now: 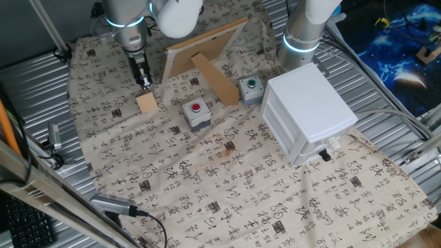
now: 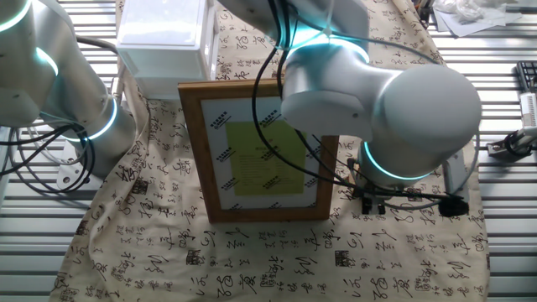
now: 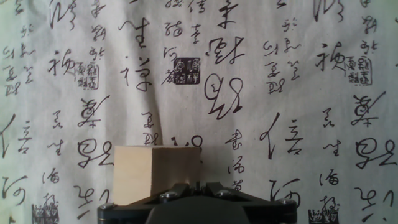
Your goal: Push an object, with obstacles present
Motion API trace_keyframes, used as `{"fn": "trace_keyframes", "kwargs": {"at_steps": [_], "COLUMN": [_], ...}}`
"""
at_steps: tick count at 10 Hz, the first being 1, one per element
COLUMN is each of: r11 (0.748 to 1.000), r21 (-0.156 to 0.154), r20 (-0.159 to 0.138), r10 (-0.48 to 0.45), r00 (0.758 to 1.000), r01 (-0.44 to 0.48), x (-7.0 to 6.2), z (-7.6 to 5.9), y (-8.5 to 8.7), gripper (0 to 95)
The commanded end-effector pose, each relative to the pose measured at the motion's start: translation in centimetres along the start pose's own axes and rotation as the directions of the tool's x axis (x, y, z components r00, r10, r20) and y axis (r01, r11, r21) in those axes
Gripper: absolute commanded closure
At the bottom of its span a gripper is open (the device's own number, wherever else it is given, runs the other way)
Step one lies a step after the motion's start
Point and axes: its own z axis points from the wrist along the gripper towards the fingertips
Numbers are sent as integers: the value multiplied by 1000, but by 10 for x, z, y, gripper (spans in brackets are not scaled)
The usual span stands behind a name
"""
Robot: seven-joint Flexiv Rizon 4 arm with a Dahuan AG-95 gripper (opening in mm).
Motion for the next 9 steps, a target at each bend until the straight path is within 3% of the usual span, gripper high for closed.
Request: {"fn": "trace_keyframes", "kwargs": {"at_steps": [1,3,9], "r11": [999,997,990], "r21": [-2,1,30], "r20": [-33,-59,-66], "r10": [-37,-77,-137], "r00": [999,995,988], "r01": [37,77,140], "x": [0,0,0], "z": [2,2,2], "y": [0,0,0], "gripper": [950,950,950]}}
